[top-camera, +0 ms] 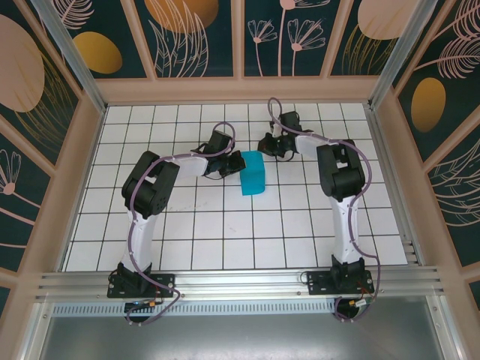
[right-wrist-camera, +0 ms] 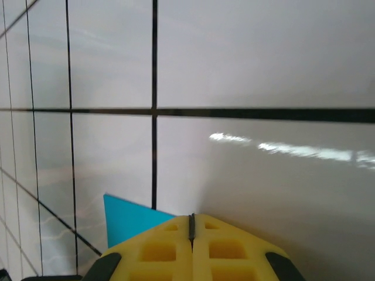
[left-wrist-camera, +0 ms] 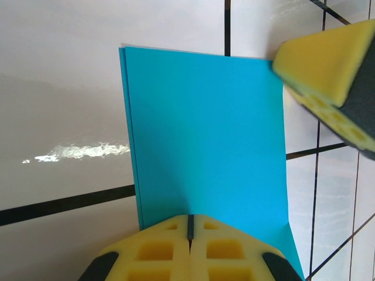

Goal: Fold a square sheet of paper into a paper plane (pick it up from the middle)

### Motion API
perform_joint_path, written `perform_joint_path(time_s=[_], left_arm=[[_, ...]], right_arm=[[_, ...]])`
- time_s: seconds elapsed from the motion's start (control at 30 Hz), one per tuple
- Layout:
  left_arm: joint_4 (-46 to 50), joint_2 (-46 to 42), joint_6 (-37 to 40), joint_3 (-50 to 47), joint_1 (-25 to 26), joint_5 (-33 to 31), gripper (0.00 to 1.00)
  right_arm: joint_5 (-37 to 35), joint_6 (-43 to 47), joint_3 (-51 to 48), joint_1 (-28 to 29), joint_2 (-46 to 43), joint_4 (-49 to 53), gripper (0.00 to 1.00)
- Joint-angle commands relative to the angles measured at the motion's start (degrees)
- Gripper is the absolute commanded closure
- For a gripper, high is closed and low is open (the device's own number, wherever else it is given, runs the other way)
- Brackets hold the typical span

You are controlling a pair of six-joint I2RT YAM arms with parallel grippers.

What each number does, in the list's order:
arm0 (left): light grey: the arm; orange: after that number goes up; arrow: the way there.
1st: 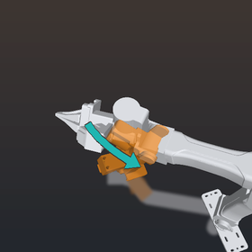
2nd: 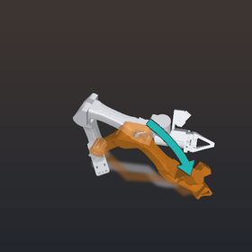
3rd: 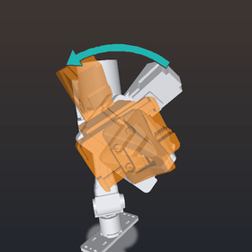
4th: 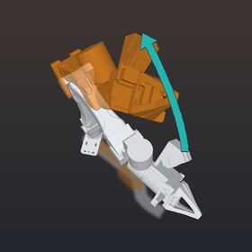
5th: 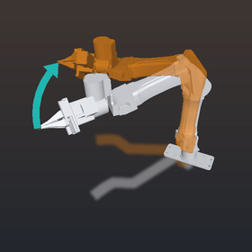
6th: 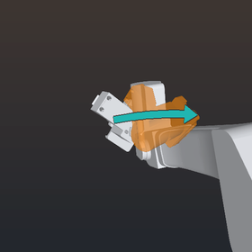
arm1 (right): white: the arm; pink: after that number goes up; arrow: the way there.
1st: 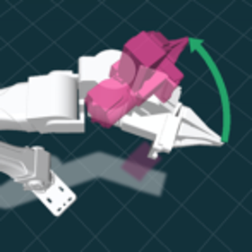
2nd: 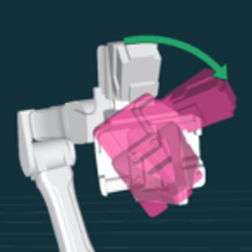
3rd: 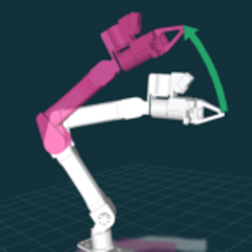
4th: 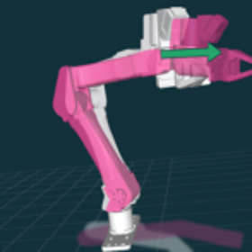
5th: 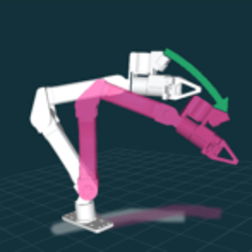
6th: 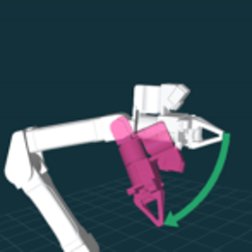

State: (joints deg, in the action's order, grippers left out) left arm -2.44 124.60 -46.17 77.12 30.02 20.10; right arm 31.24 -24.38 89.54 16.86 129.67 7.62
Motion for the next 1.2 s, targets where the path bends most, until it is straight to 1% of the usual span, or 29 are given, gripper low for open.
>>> perform_joint_path(time_s=[0.0,0.13,0.23,0.37,0.67,0.93,1.17], left_arm=[[12.81,5.53,-0.15,-4.52,-0.23,-7.26,0.96],[12.70,5.56,-0.20,-4.52,-0.24,-7.35,0.96],[12.63,5.57,-0.16,-4.53,-0.23,-7.53,0.96],[12.37,5.45,-0.41,-4.70,-0.25,-7.62,0.96],[12.28,5.22,-0.63,-5.05,-0.23,-7.95,0.96],[12.39,5.13,-0.70,-4.88,-0.23,-8.39,0.96],[12.28,4.95,-0.50,-4.79,-0.27,-8.55,0.96]], right_arm=[[0.84,0.50,-2.93,-1.37,-6.93,-1.42,0.95],[7.30,1.67,-9.61,0.60,-10.61,0.04,0.95],[9.08,3.07,-13.04,2.48,-11.90,2.85,0.95],[8.57,4.53,-16.10,3.79,-12.57,4.62,0.95],[8.37,7.04,-20.49,4.01,-13.18,7.38,0.95],[7.08,6.89,-27.25,3.93,-17.69,8.03,0.95],[5.21,6.02,-35.49,3.57,-22.69,6.81,0.94]])
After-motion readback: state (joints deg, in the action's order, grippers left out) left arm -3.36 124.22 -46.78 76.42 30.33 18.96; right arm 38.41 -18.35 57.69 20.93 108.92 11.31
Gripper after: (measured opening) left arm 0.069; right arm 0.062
